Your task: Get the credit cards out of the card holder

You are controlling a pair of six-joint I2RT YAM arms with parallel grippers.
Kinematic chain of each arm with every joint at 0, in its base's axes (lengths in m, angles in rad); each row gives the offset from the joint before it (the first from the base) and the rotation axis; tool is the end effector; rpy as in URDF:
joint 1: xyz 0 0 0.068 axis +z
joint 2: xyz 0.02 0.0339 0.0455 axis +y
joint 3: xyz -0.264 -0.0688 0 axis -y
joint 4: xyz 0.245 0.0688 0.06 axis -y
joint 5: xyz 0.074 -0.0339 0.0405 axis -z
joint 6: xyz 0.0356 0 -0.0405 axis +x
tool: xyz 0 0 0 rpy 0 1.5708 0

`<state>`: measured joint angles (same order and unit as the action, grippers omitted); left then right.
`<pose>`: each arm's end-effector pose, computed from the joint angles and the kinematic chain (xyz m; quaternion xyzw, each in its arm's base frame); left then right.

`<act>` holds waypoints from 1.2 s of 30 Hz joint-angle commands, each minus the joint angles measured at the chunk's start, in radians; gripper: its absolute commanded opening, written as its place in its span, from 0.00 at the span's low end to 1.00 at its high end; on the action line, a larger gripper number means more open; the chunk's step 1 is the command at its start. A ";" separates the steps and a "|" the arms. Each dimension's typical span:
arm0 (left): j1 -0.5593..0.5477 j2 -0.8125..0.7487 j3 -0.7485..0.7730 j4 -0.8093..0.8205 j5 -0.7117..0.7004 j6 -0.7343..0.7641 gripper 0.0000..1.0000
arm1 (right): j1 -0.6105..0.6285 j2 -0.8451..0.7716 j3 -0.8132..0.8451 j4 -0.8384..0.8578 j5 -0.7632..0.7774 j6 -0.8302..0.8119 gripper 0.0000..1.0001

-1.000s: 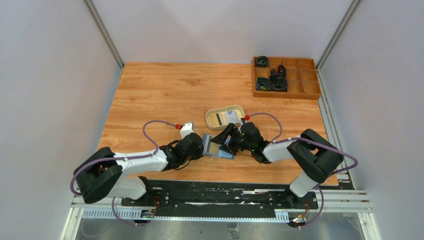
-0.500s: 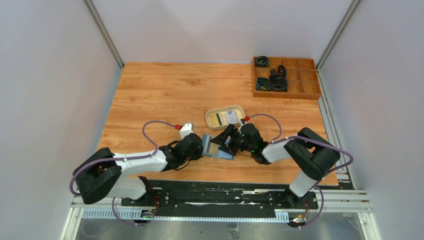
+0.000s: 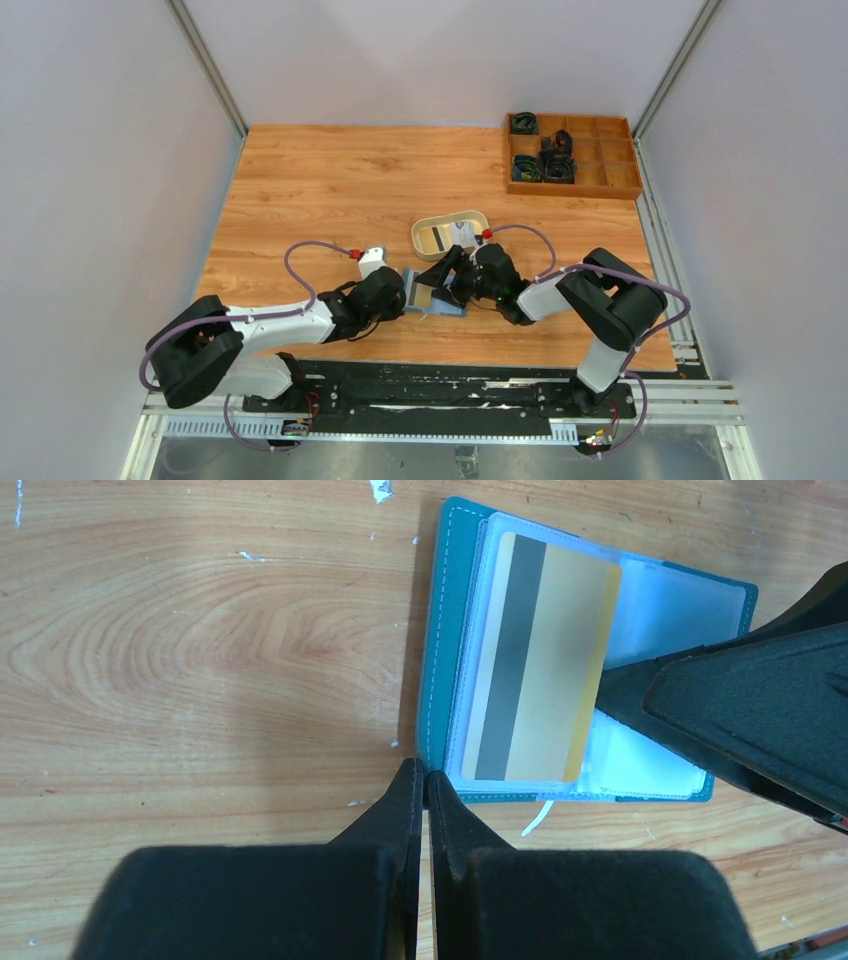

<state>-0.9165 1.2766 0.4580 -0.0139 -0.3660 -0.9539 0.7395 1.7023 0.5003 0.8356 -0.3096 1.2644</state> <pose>0.1482 -0.1722 0.1489 -0.0828 0.9157 -0.1848 0.3472 0.2141 0.2100 0.1297 0.1269 0.8090 0.5400 0.1944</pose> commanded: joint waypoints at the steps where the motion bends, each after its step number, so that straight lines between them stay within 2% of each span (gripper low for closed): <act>1: 0.006 -0.009 -0.010 0.003 -0.006 0.000 0.00 | 0.024 0.065 -0.006 0.010 -0.020 0.014 0.78; 14: 0.005 -0.019 -0.024 0.003 -0.010 -0.005 0.00 | 0.035 0.108 0.008 0.270 -0.122 0.039 0.75; 19: 0.006 -0.026 -0.030 0.004 -0.011 -0.007 0.00 | 0.046 0.103 0.031 0.316 -0.180 0.019 0.75; 25: 0.006 -0.035 -0.032 0.000 -0.013 -0.008 0.00 | 0.052 0.106 0.034 0.278 -0.182 0.014 0.75; 36: 0.005 -0.039 -0.034 -0.003 -0.018 -0.011 0.00 | 0.063 0.124 0.081 0.108 -0.134 0.028 0.75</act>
<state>-0.9127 1.2499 0.4309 -0.0399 -0.3786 -0.9543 0.7769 1.8153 0.5392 1.0054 -0.4442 1.2869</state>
